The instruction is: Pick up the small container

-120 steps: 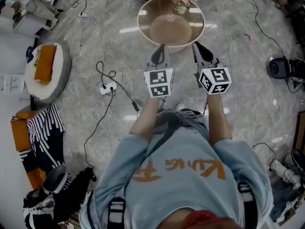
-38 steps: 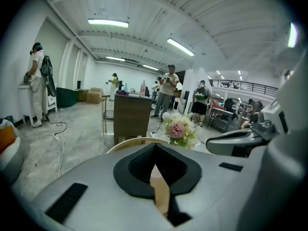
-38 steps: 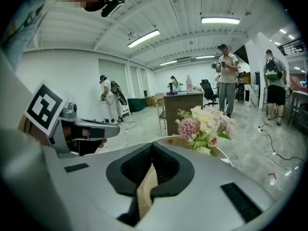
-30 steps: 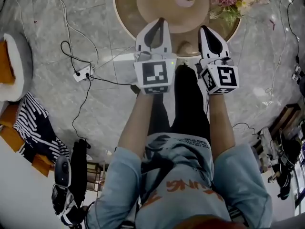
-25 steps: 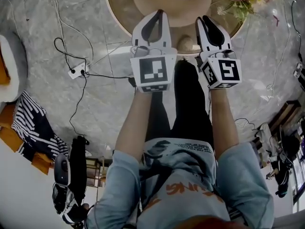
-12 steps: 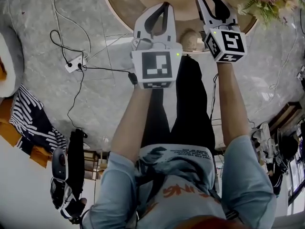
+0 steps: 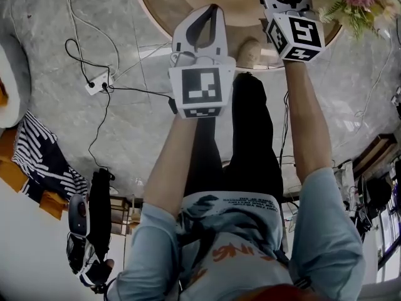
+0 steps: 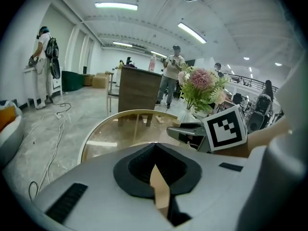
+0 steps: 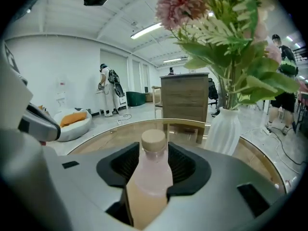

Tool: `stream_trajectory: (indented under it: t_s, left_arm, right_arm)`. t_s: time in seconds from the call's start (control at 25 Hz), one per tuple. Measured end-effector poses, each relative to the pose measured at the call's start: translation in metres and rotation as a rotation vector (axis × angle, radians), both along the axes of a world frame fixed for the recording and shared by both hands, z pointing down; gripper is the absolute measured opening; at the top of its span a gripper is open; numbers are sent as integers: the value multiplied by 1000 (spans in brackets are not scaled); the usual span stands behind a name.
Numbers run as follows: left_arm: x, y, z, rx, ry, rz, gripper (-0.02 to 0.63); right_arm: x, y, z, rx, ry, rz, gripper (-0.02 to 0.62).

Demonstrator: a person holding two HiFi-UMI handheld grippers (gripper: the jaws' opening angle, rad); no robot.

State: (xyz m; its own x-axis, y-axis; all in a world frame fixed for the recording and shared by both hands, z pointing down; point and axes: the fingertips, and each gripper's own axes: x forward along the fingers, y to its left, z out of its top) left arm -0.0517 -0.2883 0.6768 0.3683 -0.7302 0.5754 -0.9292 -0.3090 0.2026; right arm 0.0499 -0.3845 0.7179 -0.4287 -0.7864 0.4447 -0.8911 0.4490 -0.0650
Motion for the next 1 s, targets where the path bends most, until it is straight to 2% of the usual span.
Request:
stream_trajectory:
  t_s: [0.28, 0.48, 0.64, 1.0]
  left_arm:
    - [-9, 3, 9, -14, 10, -20, 23]
    - [-9, 6, 5, -15, 11, -22, 23]
    - [-5, 4, 1, -19, 23, -29, 23]
    - [-5, 10, -17, 9, 16, -51, 23]
  right_arm:
    - [-6, -8, 8, 21, -5, 34, 170]
    - [-4, -8, 5, -14, 40, 42, 150]
    - [-3, -6, 6, -45, 37, 73, 147]
    - [-7, 25, -1, -144, 23, 6, 147]
